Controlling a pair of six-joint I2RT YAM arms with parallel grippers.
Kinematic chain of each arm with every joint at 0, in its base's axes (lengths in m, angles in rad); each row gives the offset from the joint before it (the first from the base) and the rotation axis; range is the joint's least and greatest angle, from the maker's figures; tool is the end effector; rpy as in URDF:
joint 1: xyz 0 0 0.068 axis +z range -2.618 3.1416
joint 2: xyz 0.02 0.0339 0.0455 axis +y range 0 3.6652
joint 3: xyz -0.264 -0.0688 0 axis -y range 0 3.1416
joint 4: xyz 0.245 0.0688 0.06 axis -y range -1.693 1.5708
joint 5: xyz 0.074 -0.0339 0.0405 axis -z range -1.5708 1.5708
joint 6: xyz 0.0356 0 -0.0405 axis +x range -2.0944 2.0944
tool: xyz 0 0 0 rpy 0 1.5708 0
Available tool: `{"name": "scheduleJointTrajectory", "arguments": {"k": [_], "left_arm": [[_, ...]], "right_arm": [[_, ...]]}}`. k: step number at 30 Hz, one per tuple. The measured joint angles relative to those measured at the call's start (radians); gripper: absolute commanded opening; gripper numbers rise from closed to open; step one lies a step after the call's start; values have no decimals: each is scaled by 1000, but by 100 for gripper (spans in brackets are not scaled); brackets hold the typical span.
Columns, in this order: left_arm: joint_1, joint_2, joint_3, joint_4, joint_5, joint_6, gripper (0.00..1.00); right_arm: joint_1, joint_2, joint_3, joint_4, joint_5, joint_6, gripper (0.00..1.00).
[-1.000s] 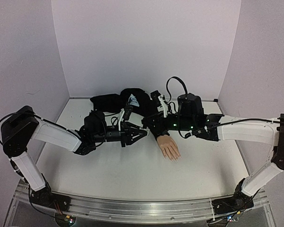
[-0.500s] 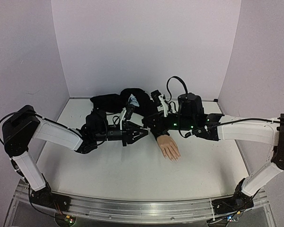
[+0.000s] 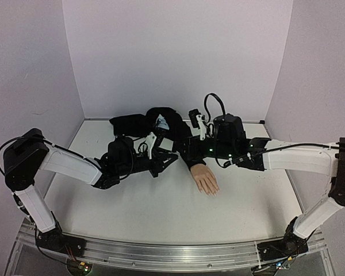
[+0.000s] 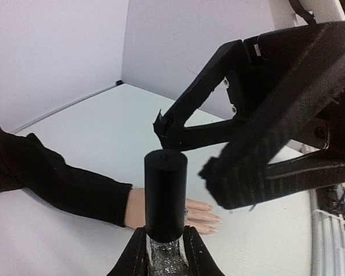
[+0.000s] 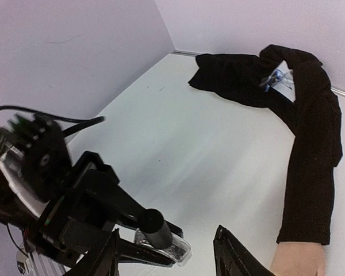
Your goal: Paint the nails
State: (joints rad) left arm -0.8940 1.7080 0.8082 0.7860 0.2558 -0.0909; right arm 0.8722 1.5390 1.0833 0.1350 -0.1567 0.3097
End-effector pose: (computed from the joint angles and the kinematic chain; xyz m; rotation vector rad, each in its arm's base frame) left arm 0.2204 -0.2888 0.2081 0.8746 1.5425 -0.9427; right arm 0.2283 0.2805 0.2890 -0.6639 1.8898 0.9343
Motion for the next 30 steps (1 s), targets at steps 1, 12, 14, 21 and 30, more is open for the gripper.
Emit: {"name": "scheduleJointTrajectory", "arguments": {"k": [1,12,14,21,30], "left_arm": [[-7,2,-1,0,-38,20,0],[-52,93,4,29,-294,145,0],[-55,100,4,42,-321,147,0],[-56,116,10,70,-372,144,0],[-56,126,41,80,-375,141,0]], "right_arm": [[0,15,16,-21,18,14,55],[0,136,178,-153,117,96,42],[0,149,194,-156,132,89,42],[0,197,211,-130,166,37,44],[13,231,224,-115,164,12,36]]}}
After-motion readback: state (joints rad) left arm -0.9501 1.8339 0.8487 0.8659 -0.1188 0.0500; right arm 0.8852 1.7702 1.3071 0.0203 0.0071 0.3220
